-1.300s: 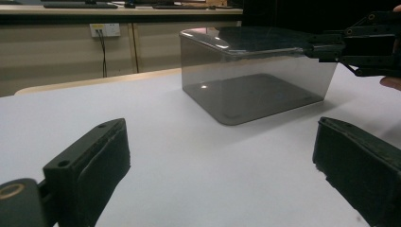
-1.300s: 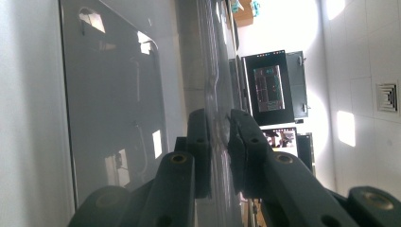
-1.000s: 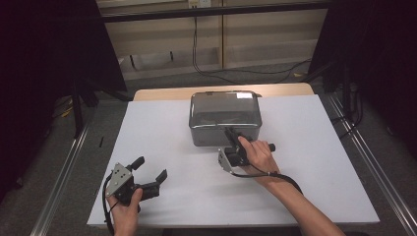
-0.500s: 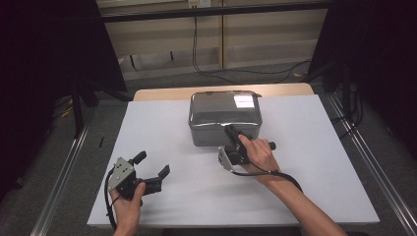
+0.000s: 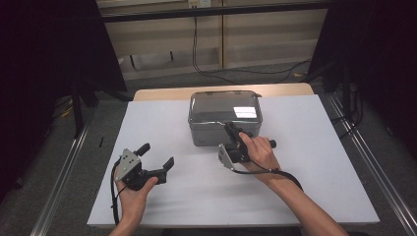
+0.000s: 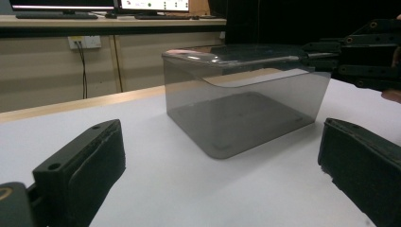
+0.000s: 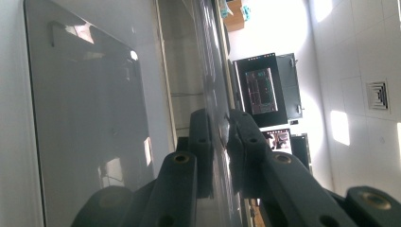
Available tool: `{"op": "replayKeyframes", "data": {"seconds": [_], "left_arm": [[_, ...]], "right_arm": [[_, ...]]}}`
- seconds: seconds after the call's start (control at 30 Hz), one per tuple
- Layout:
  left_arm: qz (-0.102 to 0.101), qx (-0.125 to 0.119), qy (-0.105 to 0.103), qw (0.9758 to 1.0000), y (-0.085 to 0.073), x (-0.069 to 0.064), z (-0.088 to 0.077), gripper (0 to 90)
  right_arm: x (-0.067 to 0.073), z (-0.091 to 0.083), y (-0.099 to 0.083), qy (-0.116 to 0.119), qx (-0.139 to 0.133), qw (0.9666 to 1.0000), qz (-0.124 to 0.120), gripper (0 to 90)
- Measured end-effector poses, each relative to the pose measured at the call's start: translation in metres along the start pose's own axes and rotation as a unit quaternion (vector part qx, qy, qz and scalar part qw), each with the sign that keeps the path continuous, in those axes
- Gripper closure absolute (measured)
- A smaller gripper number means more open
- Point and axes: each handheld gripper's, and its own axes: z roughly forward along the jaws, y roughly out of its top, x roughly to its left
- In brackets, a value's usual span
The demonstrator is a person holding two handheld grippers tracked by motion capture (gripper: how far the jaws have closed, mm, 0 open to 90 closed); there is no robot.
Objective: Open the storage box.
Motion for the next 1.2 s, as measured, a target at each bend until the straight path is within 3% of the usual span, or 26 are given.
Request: {"op": "replayKeyframes", "data": {"seconds": [0.2,0.4,0.63,1.13,1.2], "left_arm": [[0.015,-0.006,-0.003,0.9999,0.003,0.000,0.016,1.9],[0.011,-0.008,-0.008,0.9999,0.006,0.002,0.031,2.0],[0.026,-0.017,-0.027,0.9992,0.013,0.003,0.049,1.7],[0.049,-0.008,-0.027,0.9984,0.026,0.013,0.087,3.1],[0.044,-0.010,-0.029,0.9986,0.026,0.016,0.092,3.9]], "right_arm": [[0.000,0.000,0.000,-0.003,-0.001,1.0000,0.001,80.6],[-0.002,0.000,0.000,-0.005,-0.002,0.9999,0.009,80.6],[-0.008,0.000,0.000,-0.008,-0.007,0.9999,0.009,80.8],[-0.017,0.001,0.001,-0.015,-0.010,0.9998,0.010,81.5],[-0.018,0.002,0.001,-0.016,-0.009,0.9998,0.012,81.6]]}}
